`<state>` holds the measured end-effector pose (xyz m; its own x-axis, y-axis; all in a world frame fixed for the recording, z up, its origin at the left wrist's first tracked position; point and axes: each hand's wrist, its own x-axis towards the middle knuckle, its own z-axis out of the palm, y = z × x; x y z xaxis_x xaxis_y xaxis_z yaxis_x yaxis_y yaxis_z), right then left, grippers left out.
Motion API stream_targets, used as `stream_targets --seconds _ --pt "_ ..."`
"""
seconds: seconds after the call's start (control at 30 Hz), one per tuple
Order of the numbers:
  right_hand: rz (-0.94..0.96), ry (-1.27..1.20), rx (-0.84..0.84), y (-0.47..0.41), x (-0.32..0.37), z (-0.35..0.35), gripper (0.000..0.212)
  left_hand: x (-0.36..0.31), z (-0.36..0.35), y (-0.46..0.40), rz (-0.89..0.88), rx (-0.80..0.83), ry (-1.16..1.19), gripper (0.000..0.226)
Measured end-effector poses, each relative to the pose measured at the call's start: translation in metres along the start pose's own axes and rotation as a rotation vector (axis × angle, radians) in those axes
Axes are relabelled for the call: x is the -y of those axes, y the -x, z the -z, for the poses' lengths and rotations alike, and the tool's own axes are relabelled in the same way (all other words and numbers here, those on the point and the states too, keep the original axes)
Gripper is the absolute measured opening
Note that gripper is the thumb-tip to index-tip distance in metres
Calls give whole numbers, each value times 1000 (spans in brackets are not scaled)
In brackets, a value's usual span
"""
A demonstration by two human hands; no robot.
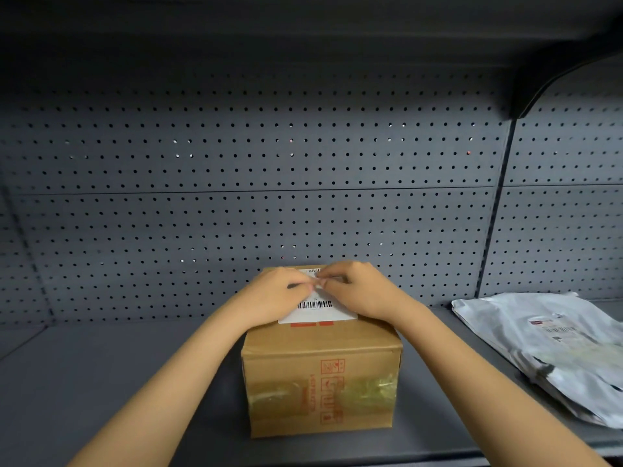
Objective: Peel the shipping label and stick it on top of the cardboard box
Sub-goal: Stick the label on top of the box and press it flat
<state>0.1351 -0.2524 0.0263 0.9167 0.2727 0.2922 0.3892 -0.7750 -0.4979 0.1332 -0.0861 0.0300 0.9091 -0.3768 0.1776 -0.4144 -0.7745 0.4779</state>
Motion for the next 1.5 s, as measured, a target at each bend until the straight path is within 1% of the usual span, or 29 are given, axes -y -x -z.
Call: stream_targets --seconds 0.07,0.1,0.23,0.4,0.5,0.57,0.67,0.77,0.83,0.93,1.03,1.13,1.27,1.37,1.5 --pt "36 -4 31 11 6 -2 29 0 -3 11 -33 27 15 35" --pt "32 2 43 17 6 -2 28 2 -4 16 -40 28 21 32" --pt "-8 34 19 30 -2 4 26 9 -3 31 -36 -82 32 32" --pt "-61 156 -48 39 -16 14 33 21 4 47 13 -150 90 30" --pt "-62 212 -55 42 -11 14 36 15 5 51 34 -178 29 30" --pt "-13 204 -76 44 -1 10 34 3 2 53 27 -195 -12 31" --pt "70 126 -41 49 14 1 32 -15 -7 55 -38 -159 -22 33" --pt "88 174 20 53 18 -3 32 -18 -12 56 -27 -119 -76 37" --pt "58 174 0 55 14 0 32 -14 -11 58 -13 -128 -66 36" --pt "32 198 -30 59 5 7 37 -4 -8 65 3 -151 -53 34" --pt "-5 172 -56 66 -3 15 36 4 -3 74 37 -166 -14 33" --pt "-27 210 -74 69 -6 17 37 4 0 79 41 -205 -4 31" --pt "32 126 -133 72 7 9 27 -11 -5 80 -15 -242 -10 32" --pt "82 95 -90 77 19 -2 31 -22 -12 81 -93 -229 -19 33" --pt "103 124 -86 83 17 -6 33 -20 -14 85 -87 -207 -44 32"
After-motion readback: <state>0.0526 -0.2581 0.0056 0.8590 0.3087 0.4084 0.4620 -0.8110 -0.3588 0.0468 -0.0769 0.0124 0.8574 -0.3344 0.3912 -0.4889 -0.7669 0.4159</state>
